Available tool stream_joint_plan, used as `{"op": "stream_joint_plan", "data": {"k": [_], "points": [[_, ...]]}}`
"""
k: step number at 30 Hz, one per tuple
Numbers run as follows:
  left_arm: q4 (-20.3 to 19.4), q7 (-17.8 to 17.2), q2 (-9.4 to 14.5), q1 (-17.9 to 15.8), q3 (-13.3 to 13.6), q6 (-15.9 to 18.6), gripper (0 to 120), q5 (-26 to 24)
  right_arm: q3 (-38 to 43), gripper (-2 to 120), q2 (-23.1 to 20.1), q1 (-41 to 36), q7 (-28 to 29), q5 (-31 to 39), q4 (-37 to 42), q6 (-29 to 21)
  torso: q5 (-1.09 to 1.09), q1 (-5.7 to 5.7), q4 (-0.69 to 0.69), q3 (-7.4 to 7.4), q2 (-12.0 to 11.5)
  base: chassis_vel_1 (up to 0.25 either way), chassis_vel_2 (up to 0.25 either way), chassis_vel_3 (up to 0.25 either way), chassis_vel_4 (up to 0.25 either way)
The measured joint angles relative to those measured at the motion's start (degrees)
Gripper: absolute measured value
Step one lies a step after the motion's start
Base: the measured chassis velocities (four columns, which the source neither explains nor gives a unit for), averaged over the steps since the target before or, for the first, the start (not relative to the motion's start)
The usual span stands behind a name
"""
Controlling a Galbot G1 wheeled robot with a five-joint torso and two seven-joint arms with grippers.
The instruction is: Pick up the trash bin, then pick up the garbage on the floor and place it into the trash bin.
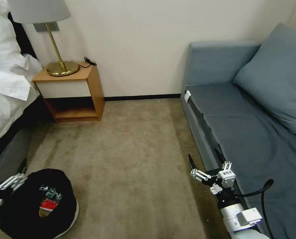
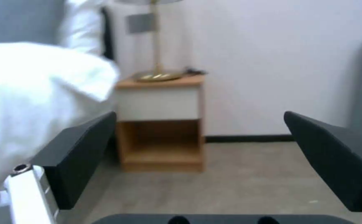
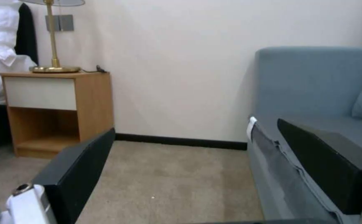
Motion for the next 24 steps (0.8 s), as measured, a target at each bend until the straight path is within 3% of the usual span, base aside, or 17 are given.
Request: {"op": "stream_joint_plan", "data": {"k": [3,4,8,24], "points": [[-0.3,0.0,-0.1,1.4,6.4,-4.2,100,3.6,0.0,100,0.0,0.0,0.0,0.0,0.0,0.0,-0.01,0.00,0.01,0.00,0.0,0.000,0.000,0.000,0.000],[-0.3,0.0,-0.1,1.4,6.4,-4.2,100,3.6,0.0,100,0.0,0.0,0.0,0.0,0.0,0.0,-0.01,0.00,0.01,0.00,0.0,0.000,0.000,0.000,0.000],[1.3,-1.9,0.4,2.2,12.0,-8.1,100,7.6,0.0,100,0.0,0.0,0.0,0.0,0.0,0.0,-0.01,0.00,0.00,0.00,0.0,0.000,0.000,0.000,0.000],[1.7,-2.7,0.6,2.1,12.2,-8.1,100,8.1,0.0,100,0.0,0.0,0.0,0.0,0.0,0.0,-0.01,0.00,0.00,0.00,0.0,0.000,0.000,0.000,0.000]]}}
